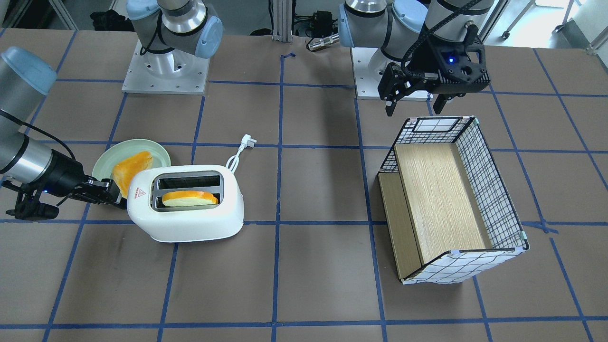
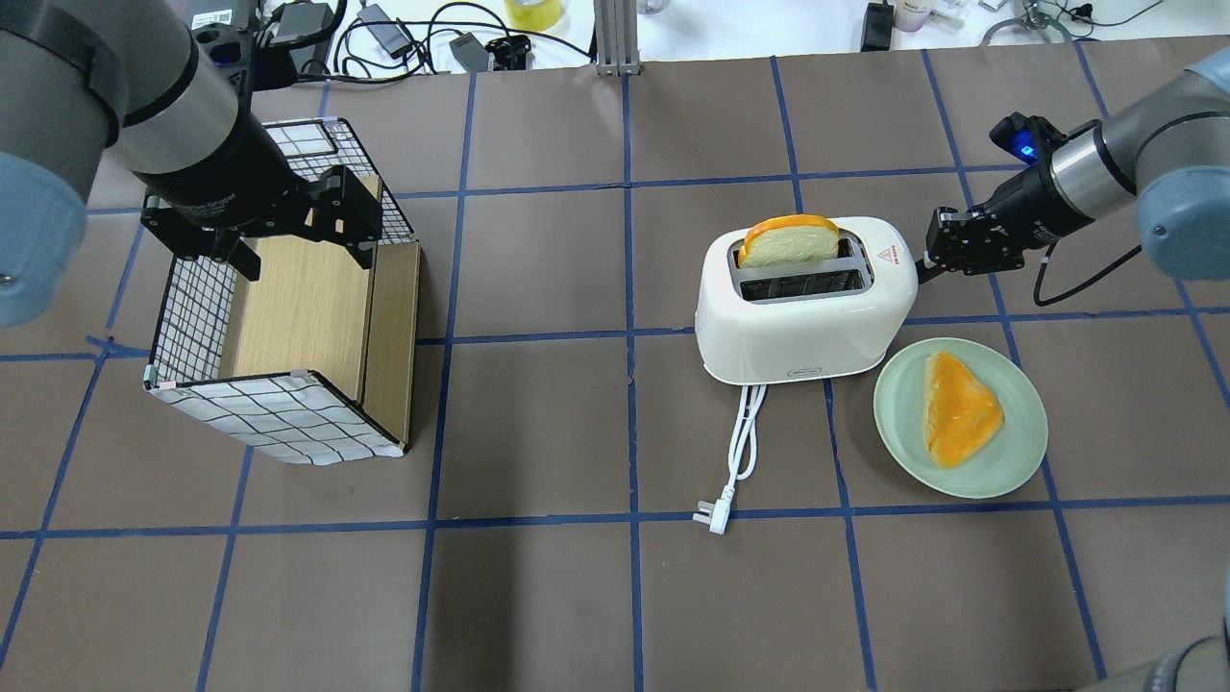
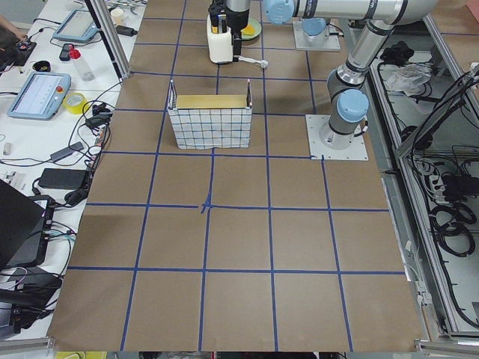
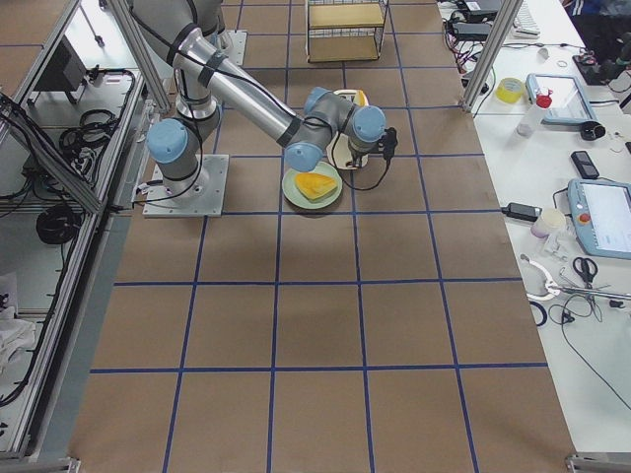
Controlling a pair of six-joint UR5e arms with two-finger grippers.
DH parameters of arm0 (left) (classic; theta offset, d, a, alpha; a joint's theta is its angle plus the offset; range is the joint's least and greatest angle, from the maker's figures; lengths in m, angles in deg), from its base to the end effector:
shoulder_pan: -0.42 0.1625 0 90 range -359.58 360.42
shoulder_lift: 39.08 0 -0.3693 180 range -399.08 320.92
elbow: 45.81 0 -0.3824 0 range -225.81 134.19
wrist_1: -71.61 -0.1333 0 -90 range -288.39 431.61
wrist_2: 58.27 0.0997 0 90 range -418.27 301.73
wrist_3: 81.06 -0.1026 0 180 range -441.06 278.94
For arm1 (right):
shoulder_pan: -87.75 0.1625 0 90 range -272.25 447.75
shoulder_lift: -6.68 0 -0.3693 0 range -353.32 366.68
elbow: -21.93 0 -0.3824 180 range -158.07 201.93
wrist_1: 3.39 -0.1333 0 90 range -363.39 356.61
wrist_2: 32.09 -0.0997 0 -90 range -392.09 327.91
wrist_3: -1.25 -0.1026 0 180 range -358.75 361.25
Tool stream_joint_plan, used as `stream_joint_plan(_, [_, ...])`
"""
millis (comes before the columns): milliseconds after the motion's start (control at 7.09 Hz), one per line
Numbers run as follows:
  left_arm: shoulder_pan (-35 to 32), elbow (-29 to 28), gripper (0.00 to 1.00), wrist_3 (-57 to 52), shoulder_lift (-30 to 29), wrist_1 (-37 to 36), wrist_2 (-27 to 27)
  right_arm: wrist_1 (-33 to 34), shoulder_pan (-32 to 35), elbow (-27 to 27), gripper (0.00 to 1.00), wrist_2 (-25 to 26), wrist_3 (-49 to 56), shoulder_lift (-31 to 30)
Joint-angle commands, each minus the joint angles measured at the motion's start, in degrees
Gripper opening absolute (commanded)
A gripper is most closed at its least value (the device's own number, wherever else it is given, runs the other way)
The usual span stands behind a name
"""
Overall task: Press toaster with right arm
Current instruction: 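Press the toaster lever down with the right gripper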
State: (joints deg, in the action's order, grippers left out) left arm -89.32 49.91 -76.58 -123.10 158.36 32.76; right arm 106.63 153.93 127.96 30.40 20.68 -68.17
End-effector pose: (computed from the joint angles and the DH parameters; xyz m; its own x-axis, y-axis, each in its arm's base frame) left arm -0.1294 -0.4503 0.4352 -0.9964 -0.0836 -0.0131 -0.0826 0.9946 -0.0624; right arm -0.0382 -0.5339 0.2124 -0.8629 0.1164 -0.4917 0.1158 0.9928 0.0318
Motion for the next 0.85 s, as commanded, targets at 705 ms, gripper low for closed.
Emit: stream_joint_plan(705, [0.00, 0.00, 1.00, 0.00, 0.00, 0.00, 0.02, 4.59, 0.09, 2.61, 0.00, -0.53, -0.09, 0.94])
